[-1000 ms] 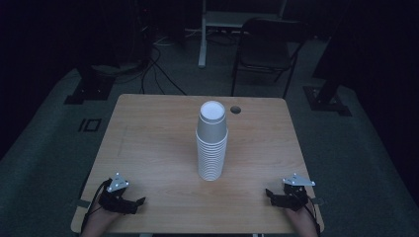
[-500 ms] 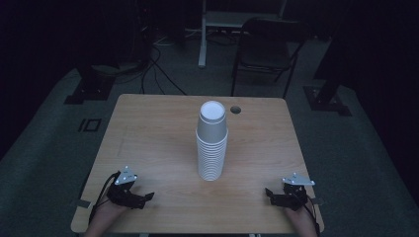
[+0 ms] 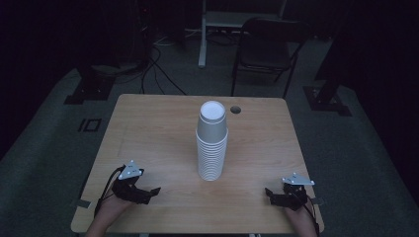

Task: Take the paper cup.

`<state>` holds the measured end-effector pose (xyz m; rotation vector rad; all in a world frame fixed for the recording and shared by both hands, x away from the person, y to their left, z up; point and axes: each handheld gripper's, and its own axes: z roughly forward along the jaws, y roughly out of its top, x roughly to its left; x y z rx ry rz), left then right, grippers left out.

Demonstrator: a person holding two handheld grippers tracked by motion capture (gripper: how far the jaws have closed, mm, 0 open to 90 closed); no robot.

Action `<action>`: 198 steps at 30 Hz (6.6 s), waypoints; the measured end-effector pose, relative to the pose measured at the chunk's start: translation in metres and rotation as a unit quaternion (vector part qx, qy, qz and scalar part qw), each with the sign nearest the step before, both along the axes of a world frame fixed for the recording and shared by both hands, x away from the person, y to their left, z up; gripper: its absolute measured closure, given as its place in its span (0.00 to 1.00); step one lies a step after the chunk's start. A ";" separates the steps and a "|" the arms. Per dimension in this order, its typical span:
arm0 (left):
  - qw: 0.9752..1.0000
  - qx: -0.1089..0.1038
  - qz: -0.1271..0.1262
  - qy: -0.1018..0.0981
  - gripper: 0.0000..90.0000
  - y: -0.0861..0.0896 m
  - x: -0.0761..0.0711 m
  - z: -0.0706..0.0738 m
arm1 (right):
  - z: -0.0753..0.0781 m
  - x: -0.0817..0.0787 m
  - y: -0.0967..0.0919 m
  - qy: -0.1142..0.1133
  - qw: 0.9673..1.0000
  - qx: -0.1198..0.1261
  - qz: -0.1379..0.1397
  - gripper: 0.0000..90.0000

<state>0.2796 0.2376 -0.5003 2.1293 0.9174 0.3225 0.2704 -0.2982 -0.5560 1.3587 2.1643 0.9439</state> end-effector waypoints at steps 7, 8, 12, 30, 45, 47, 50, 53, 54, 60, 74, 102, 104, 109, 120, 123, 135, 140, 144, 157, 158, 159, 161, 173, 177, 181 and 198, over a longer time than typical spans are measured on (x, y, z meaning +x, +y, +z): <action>1.000 -0.007 -0.019 -0.013 0.02 -0.016 0.006 0.013 | 0.000 0.000 0.000 0.000 1.000 0.000 0.000 0.12; 1.000 -0.009 -0.021 -0.015 0.02 -0.018 0.007 0.014 | 0.000 0.000 0.000 0.000 1.000 0.000 0.000 0.12; 0.999 -0.009 -0.029 -0.020 0.02 -0.024 0.010 0.020 | 0.000 0.000 0.000 0.000 1.000 0.000 0.000 0.12; 0.996 -0.049 -0.066 -0.043 0.02 -0.053 0.023 0.050 | 0.000 0.000 0.000 0.000 1.000 0.000 0.000 0.12; 0.993 -0.056 -0.088 -0.059 0.02 -0.071 0.028 0.073 | 0.000 0.000 0.000 0.000 1.000 0.000 0.000 0.12; 0.992 -0.056 -0.091 -0.063 0.02 -0.073 0.028 0.076 | 0.000 0.000 0.000 0.000 1.000 0.001 0.000 0.12; 0.991 -0.057 -0.098 -0.066 0.02 -0.077 0.029 0.081 | 0.000 0.000 0.000 0.000 1.000 0.000 0.000 0.12; 0.990 -0.060 -0.103 -0.073 0.02 -0.080 0.029 0.086 | 0.000 0.000 0.000 0.000 1.000 0.000 0.000 0.12; 0.990 -0.063 -0.103 -0.076 0.02 -0.081 0.029 0.088 | 0.000 0.000 0.000 0.000 1.000 0.000 0.000 0.12; 0.988 -0.065 -0.108 -0.087 0.02 -0.089 0.030 0.097 | 0.000 0.000 0.000 -0.001 1.000 0.000 0.001 0.12; 0.984 -0.081 -0.122 -0.103 0.02 -0.110 0.036 0.110 | 0.000 0.000 0.000 0.000 1.000 0.000 0.000 0.12; 0.978 -0.110 -0.128 -0.121 0.04 -0.133 0.061 0.125 | 0.000 0.000 0.000 -0.001 1.000 0.000 0.000 0.12; 0.978 -0.113 -0.132 -0.119 0.04 -0.134 0.062 0.125 | 0.000 0.000 0.000 -0.001 1.000 0.000 0.001 0.12; 0.978 -0.111 -0.127 -0.120 0.03 -0.139 0.064 0.124 | 0.000 0.000 0.000 -0.001 1.000 0.000 0.000 0.12; 0.976 -0.124 -0.134 -0.117 0.05 -0.148 0.070 0.122 | 0.001 0.003 0.000 0.005 1.000 -0.004 0.011 0.13; 0.975 -0.125 -0.137 -0.120 0.06 -0.148 0.071 0.122 | 0.003 0.004 0.001 0.008 1.000 -0.007 0.011 0.14; 0.976 -0.118 -0.145 -0.110 0.08 -0.146 0.072 0.124 | 0.034 0.008 0.010 -0.016 0.997 0.039 0.065 0.15; 0.976 -0.119 -0.144 -0.110 0.08 -0.146 0.072 0.124 | 0.050 0.013 0.016 -0.021 0.995 0.050 0.084 0.15; 0.976 -0.120 -0.145 -0.110 0.08 -0.146 0.072 0.124 | 0.058 0.015 0.018 -0.024 0.994 0.057 0.096 0.15; 0.976 -0.120 -0.145 -0.107 0.09 -0.146 0.072 0.124 | 0.117 0.021 0.020 -0.070 0.985 0.097 0.124 0.15; 0.976 -0.120 -0.145 -0.107 0.09 -0.146 0.072 0.124 | 0.127 0.022 0.023 -0.079 0.984 0.097 0.130 0.15; 0.976 -0.120 -0.145 -0.106 0.09 -0.146 0.072 0.124 | 0.131 0.023 0.024 -0.082 0.983 0.098 0.134 0.15; 0.976 -0.119 -0.146 -0.106 0.09 -0.146 0.072 0.125 | 0.136 0.024 0.026 -0.086 0.982 0.099 0.138 0.15; 0.977 -0.116 -0.144 -0.104 0.09 -0.146 0.072 0.125 | 0.186 0.034 0.050 -0.122 0.968 0.120 0.183 0.15; 0.978 -0.114 -0.145 -0.103 0.09 -0.146 0.072 0.126 | 0.195 0.036 0.060 -0.122 0.965 0.120 0.201 0.16; 0.978 -0.113 -0.145 -0.103 0.09 -0.146 0.072 0.126 | 0.202 0.038 0.068 -0.125 0.961 0.121 0.214 0.16; 0.978 -0.112 -0.145 -0.101 0.09 -0.146 0.071 0.127 | 0.238 0.049 0.111 -0.151 0.944 0.121 0.267 0.17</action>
